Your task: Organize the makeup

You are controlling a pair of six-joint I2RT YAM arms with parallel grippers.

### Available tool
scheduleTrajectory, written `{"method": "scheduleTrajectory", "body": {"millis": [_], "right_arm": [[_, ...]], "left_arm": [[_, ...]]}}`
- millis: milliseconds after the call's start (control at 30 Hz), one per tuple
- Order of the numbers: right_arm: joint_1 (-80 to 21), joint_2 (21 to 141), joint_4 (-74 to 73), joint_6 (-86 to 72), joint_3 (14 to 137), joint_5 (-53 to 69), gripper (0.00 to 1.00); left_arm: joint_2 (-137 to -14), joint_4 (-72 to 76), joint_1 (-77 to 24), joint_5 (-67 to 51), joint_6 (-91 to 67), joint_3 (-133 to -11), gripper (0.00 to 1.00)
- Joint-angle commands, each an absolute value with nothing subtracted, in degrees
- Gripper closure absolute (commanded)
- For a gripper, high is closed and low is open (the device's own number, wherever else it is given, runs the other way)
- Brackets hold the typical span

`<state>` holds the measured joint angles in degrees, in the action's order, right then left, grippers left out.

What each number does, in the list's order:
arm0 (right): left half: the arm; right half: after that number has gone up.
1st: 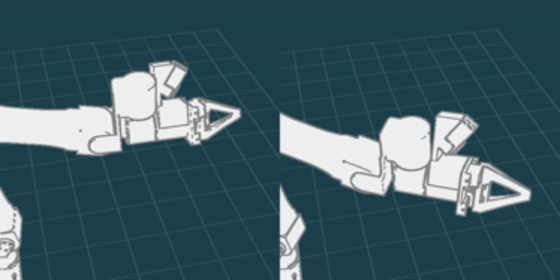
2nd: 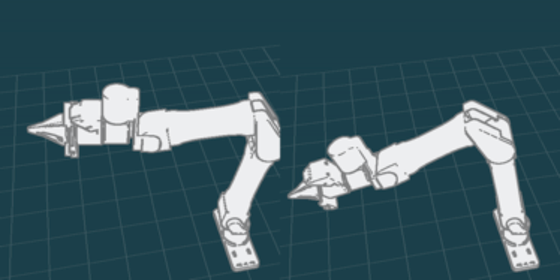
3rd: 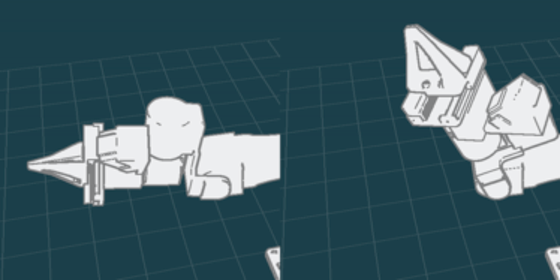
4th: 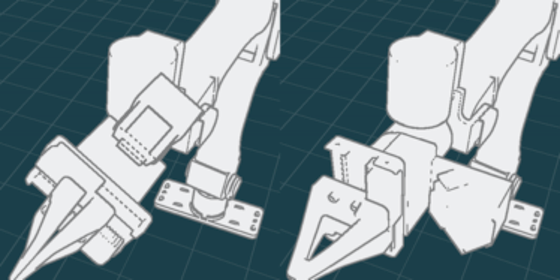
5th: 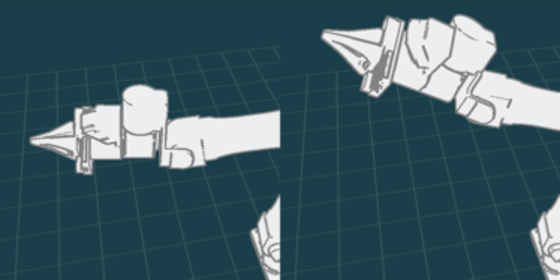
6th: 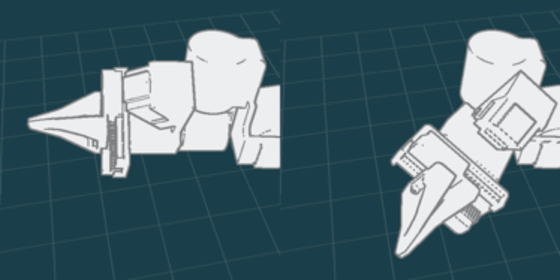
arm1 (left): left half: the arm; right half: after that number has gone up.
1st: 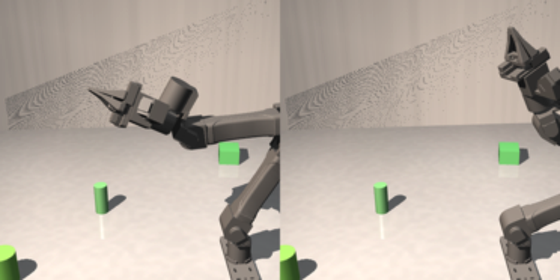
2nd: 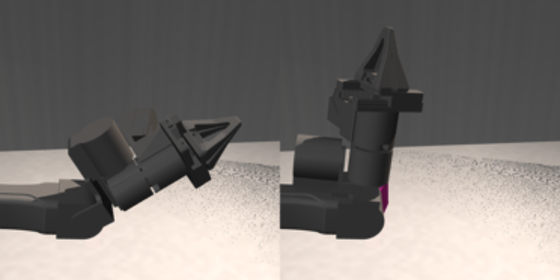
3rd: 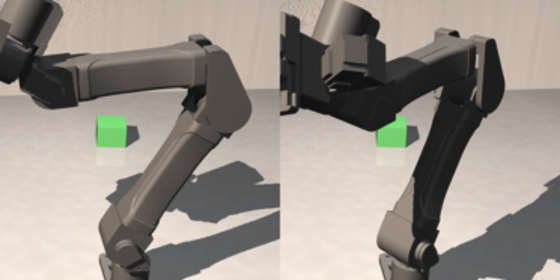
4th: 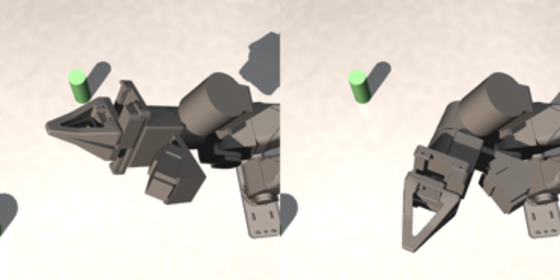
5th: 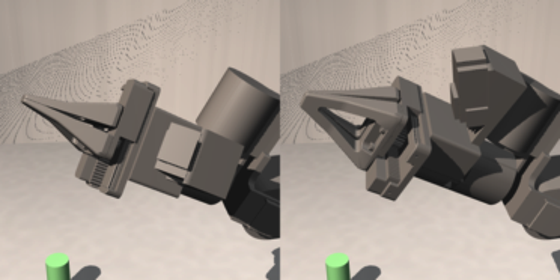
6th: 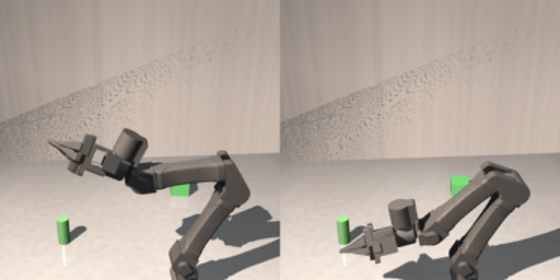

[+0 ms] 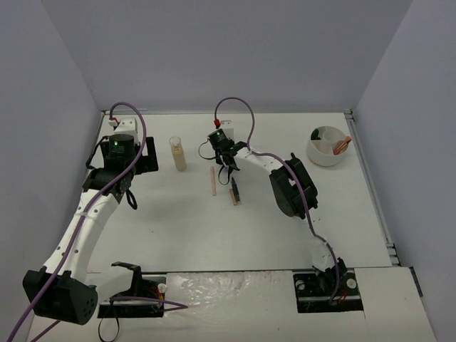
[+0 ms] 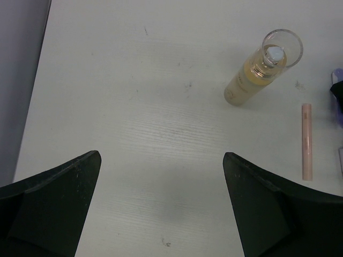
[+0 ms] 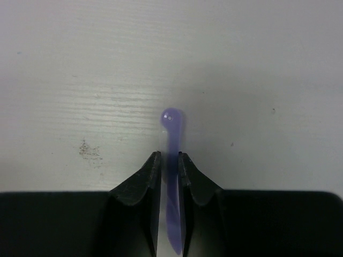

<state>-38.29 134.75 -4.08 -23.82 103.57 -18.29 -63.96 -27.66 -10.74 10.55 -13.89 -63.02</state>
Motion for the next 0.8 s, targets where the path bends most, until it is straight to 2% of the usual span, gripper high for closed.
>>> {"method": "scheduleTrajectory", "body": {"millis": [0, 100, 267, 433, 767], "right_arm": [[-36.5, 129.11, -0.77, -19.22, 107.91, -13.85, 1.0], [-34.54, 124.04, 3.46, -14.65, 105.11, -9.33, 1.0], [-27.8, 110.93, 14.12, -5.0, 91.51, 0.13, 1.0], [-20.72, 102.59, 15.03, 9.53, 83.31, 5.64, 1.0], [-2.4, 97.62, 14.37, 25.21, 76.86, 19.66, 1.0]], "left_arm": [[-62.31, -25.31, -10.2, 10.9, -14.24, -64.78, 0.03], [-62.31, -25.31, -10.25, 10.99, -14.15, -64.78, 0.03], [-62.14, -25.31, -10.2, 11.15, -14.07, -64.78, 0.03], [-61.98, -25.24, -10.2, 11.25, -13.97, -64.78, 0.03], [-62.05, -25.06, -10.2, 11.15, -13.96, -64.61, 0.03]]}}
